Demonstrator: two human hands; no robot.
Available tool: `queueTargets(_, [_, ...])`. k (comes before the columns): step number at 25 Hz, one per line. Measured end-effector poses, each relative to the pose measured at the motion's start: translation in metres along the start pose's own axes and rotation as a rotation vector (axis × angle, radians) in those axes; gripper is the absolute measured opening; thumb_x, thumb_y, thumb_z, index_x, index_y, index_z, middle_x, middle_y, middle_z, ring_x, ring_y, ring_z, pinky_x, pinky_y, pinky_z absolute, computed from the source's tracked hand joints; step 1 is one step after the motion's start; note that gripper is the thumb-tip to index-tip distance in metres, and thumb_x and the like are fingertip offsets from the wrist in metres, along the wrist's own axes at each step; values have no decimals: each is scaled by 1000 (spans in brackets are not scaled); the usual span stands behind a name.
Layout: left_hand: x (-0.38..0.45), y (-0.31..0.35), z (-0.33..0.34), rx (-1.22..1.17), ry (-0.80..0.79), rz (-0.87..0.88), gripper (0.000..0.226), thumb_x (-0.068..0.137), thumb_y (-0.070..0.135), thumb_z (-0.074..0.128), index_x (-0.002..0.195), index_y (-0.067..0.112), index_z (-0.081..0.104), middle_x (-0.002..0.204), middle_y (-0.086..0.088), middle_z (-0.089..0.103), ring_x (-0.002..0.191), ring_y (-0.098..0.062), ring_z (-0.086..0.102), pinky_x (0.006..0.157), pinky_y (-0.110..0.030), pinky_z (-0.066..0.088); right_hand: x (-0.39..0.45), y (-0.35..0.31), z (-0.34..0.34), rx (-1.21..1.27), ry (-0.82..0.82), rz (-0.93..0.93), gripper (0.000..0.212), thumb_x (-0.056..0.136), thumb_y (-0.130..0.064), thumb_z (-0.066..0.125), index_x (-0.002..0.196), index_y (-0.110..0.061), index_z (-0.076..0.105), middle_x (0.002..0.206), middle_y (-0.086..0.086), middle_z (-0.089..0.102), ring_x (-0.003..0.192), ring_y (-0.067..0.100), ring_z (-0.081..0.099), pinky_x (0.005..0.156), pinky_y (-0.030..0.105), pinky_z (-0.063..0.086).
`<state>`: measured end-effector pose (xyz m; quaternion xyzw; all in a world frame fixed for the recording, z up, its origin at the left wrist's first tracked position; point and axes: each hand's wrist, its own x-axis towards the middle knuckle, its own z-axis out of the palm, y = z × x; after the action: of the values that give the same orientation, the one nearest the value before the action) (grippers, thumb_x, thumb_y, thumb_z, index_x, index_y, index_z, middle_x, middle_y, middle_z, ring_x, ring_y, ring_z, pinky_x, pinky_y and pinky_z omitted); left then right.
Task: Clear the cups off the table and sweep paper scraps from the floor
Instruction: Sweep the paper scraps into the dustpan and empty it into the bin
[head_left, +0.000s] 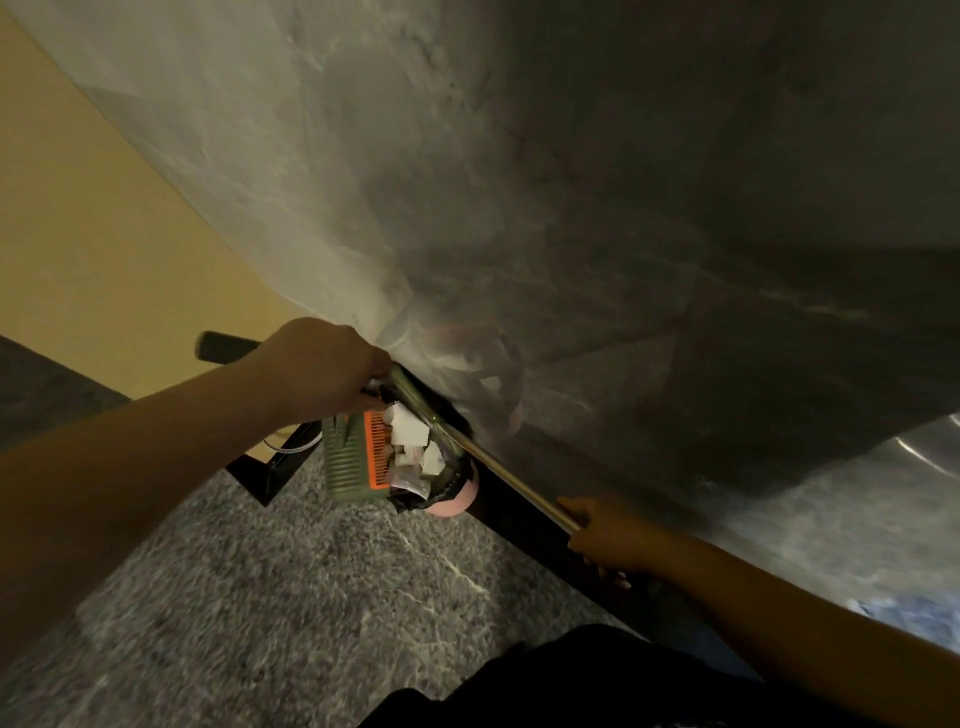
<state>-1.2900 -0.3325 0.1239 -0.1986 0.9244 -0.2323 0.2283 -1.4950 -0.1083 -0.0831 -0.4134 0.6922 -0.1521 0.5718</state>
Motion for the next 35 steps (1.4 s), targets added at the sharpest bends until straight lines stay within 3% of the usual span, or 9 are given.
queueTargets(2, [3,6,6,4,-14,15,27,88,59,51,93,32,56,62,9,39,65,-15,55,50,-25,31,-6,0,-3,-1,-9,-17,46,85,-6,50,127,-22,56,70,-3,56,45,1,55,39,13,39])
queueTargets(7, [2,-15,-1,-55,10,-27,32,85,61,55,104,36,61,80,11,65,76,-12,64,51,-24,36,-8,5,-10,-7,14,-16,58,85,-7,50,140,-27,44,78,-4,56,57,7,53,38,11,38])
queueTargets(11, [4,9,5,-82,-23,-24,27,85,58,54,91,32,56,62,11,42,68,-16,58,52,-26,36,-13,11,-9,13,11,-31,58,84,-8,51,138,-28,46,73,-3,58,51,4,55,39,13,40])
queueTargets(13, [5,2,3,-102,-14,-28,24,84,58,55,88,33,55,64,11,49,68,-15,60,52,-25,39,-14,13,-10,14,23,-33,58,83,-9,51,137,-29,47,75,-5,59,47,-1,55,40,12,40])
queueTargets(16, [4,-15,-5,-100,6,-49,31,84,59,55,102,36,62,81,11,66,75,-12,64,52,-23,41,-14,12,-8,-1,25,-51,60,79,-10,51,136,-31,48,85,-4,62,47,-4,56,39,9,39])
queueTargets(24, [-3,-2,-4,-77,-20,-61,32,85,60,52,108,38,59,82,8,66,76,-15,65,53,-25,36,-16,5,-8,26,8,-41,59,83,-9,51,138,-30,46,80,-5,60,60,6,56,41,11,40])
queueTargets(27, [-3,11,-10,-34,-19,-47,23,86,56,54,91,34,55,62,9,48,61,-16,53,50,-25,36,-17,0,-8,14,-4,-28,55,85,-7,51,137,-27,48,74,-5,57,53,2,55,39,11,39])
queueTargets(29, [-5,19,-8,-25,-83,-16,23,87,55,54,96,34,56,62,10,40,64,-15,52,51,-26,34,-17,-4,-10,-2,-11,-28,55,86,-5,51,138,-26,47,74,-5,55,54,3,54,39,10,38])
queueTargets(35, [-5,7,-12,-59,-7,-90,30,85,57,54,102,33,61,80,8,65,73,-16,64,51,-25,36,-18,-11,-13,-15,6,-45,51,86,-3,48,133,-20,52,85,4,60,61,10,53,45,16,41])
